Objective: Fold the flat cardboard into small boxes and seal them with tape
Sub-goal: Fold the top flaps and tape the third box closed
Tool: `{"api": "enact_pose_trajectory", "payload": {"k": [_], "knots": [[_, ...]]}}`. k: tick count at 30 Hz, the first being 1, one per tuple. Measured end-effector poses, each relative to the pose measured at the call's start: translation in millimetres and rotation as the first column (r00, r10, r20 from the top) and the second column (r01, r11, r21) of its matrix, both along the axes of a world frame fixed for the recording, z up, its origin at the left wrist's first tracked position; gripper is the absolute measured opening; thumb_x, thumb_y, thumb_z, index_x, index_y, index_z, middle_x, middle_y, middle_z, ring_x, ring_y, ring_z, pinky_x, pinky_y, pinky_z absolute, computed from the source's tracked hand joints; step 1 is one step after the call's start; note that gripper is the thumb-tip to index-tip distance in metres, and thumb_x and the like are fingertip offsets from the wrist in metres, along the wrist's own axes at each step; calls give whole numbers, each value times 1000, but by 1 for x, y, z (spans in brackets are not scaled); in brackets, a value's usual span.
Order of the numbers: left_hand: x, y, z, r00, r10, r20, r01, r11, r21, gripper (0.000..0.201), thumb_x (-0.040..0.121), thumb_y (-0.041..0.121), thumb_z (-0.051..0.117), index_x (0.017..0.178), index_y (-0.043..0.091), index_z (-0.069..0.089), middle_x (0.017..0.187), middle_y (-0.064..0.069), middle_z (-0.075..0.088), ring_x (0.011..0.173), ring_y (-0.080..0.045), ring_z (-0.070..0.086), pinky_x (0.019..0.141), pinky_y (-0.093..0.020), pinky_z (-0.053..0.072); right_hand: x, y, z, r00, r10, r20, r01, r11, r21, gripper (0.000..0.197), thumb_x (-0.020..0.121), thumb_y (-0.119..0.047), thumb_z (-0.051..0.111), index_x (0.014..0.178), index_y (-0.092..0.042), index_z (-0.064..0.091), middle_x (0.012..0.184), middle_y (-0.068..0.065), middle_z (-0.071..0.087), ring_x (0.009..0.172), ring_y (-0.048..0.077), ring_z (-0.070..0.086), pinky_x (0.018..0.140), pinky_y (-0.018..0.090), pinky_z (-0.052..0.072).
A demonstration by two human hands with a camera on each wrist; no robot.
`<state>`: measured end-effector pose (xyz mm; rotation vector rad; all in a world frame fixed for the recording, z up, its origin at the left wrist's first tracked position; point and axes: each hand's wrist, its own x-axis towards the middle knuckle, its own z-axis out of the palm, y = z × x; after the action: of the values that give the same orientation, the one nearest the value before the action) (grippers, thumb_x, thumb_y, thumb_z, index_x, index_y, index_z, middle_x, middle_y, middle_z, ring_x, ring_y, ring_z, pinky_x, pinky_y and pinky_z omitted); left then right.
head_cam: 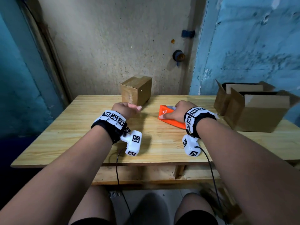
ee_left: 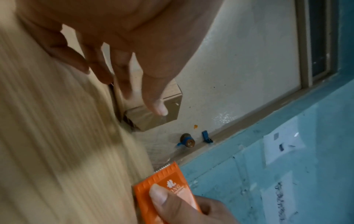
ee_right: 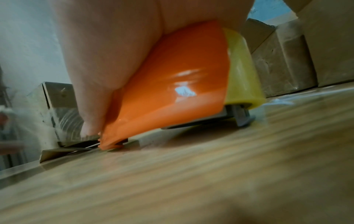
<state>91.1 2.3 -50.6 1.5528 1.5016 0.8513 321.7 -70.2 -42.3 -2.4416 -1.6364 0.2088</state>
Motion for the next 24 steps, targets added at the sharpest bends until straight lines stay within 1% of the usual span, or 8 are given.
{"api": "enact_pose_trajectory", "payload": {"k": [1,5,7,10,16,19,22,24], "knots": [[0,-3,0,998,-31,49,30,999,19,32,85,37,81,108,15,77,104,-1,75,91,-16,68,97,-32,53,0,0,0,1000,-3,-6,3,1000,2,85,57,-95,68,86,-16,65,79,3,68,70,21,65,57,29,41],[3,-15,4,986,-125,109,108,983,152,21,82,33,84,87,14,78,74,7,72,60,-1,57,55,-18,42,2,-1,1,1000,-17,-15,17,1000,0,86,57,-96,67,88,-16,65,81,4,68,71,22,66,58,30,41],[7,-19,10,986,-159,-54,167,953,251,20,79,37,85,74,21,74,63,13,66,54,-1,58,60,-22,48,-1,-1,3,1000,-22,-7,22,1000,-6,84,58,-94,70,90,-16,64,82,4,68,72,22,65,58,30,41],[15,-29,20,900,-108,-423,273,895,352,28,78,48,82,60,35,64,64,19,62,78,-16,68,84,-38,55,-5,-1,4,999,-36,-32,36,999,10,80,59,-90,74,87,-16,63,80,4,66,71,23,63,56,31,38],[29,-59,33,835,-161,-526,412,817,404,18,87,34,78,72,28,70,81,6,70,79,-14,62,68,-25,40,-4,-4,7,998,-51,-35,52,998,20,78,54,-93,72,80,-20,63,76,4,67,68,22,62,56,32,38],[28,-76,43,818,-430,-383,547,788,283,19,80,32,86,75,16,76,78,4,76,77,-12,68,74,-31,54,2,-2,5,995,-90,-41,92,995,45,50,78,-74,71,78,-25,58,88,9,68,76,28,61,66,32,42],[26,-91,80,668,-706,-234,743,619,253,14,78,23,87,77,13,77,73,1,76,66,-7,62,72,-27,54,20,0,11,991,-129,26,129,991,-19,43,100,-55,53,126,-24,66,130,17,66,111,36,65,88,38,50],[24,-76,94,695,-713,-95,697,635,333,11,81,16,83,76,12,74,62,4,71,63,-14,58,60,-24,47,26,1,9,990,-119,79,125,990,-71,55,102,-61,45,143,-27,58,138,18,62,119,37,63,97,42,52]]}}
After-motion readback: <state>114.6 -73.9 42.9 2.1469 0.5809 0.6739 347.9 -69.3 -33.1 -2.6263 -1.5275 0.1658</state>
